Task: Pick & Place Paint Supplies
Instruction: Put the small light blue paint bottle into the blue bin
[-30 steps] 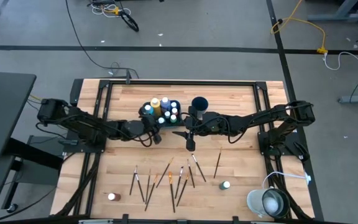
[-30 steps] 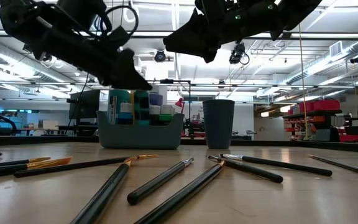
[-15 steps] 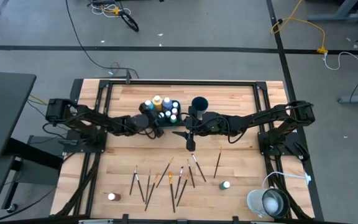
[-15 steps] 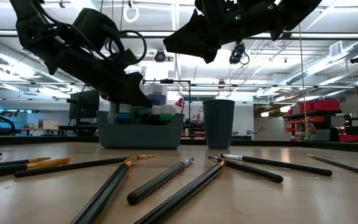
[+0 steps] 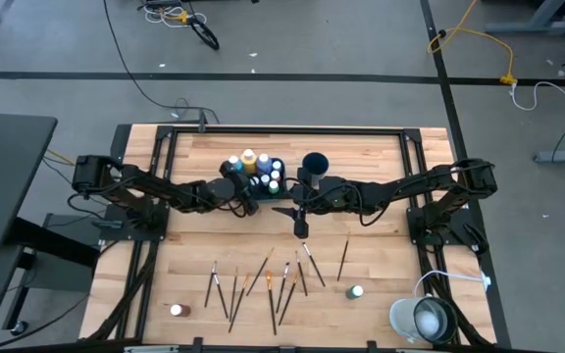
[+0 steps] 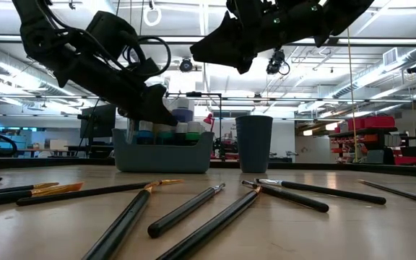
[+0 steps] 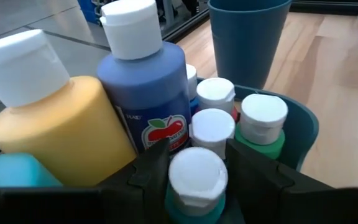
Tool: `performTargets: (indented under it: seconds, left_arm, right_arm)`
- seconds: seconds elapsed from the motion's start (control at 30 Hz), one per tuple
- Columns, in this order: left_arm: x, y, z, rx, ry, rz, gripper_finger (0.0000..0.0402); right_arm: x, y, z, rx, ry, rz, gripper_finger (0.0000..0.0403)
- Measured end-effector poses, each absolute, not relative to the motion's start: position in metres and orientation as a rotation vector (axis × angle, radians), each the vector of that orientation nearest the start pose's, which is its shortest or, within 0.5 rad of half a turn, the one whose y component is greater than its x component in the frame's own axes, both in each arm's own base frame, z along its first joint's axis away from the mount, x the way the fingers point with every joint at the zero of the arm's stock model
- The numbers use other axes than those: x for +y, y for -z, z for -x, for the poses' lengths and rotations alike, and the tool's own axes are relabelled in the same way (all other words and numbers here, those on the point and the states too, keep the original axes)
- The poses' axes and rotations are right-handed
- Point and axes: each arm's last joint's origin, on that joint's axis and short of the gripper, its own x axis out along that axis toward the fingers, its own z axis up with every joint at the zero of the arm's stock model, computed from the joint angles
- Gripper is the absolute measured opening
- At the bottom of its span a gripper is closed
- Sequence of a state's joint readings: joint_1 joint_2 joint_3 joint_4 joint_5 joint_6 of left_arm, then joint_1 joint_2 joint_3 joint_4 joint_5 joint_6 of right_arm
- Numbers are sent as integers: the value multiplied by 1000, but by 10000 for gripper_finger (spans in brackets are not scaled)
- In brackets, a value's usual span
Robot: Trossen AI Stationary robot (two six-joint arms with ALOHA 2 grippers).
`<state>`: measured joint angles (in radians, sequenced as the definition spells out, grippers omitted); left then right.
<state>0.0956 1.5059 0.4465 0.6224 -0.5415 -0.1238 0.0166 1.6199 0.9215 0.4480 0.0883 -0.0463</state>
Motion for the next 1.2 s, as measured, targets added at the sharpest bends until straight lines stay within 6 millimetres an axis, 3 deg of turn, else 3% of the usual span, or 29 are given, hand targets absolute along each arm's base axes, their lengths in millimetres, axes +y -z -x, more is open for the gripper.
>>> performTargets:
  seconds: [0.2, 0.57, 1.0, 1.2]
  left_arm:
    - [40, -143, -256, 396, -653, 18, 184]
    - [34, -148, -257, 378, -625, -32, 177]
    - [15, -181, -251, 249, -545, -70, 177]
    - [0, -199, -238, 225, -488, -76, 177]
  right_arm:
    - [3, -232, -353, 252, 66, 59, 149]
    - [3, -232, -353, 252, 66, 59, 149]
    - [3, -231, -353, 261, 63, 76, 149]
    - [3, -230, -352, 270, 61, 78, 149]
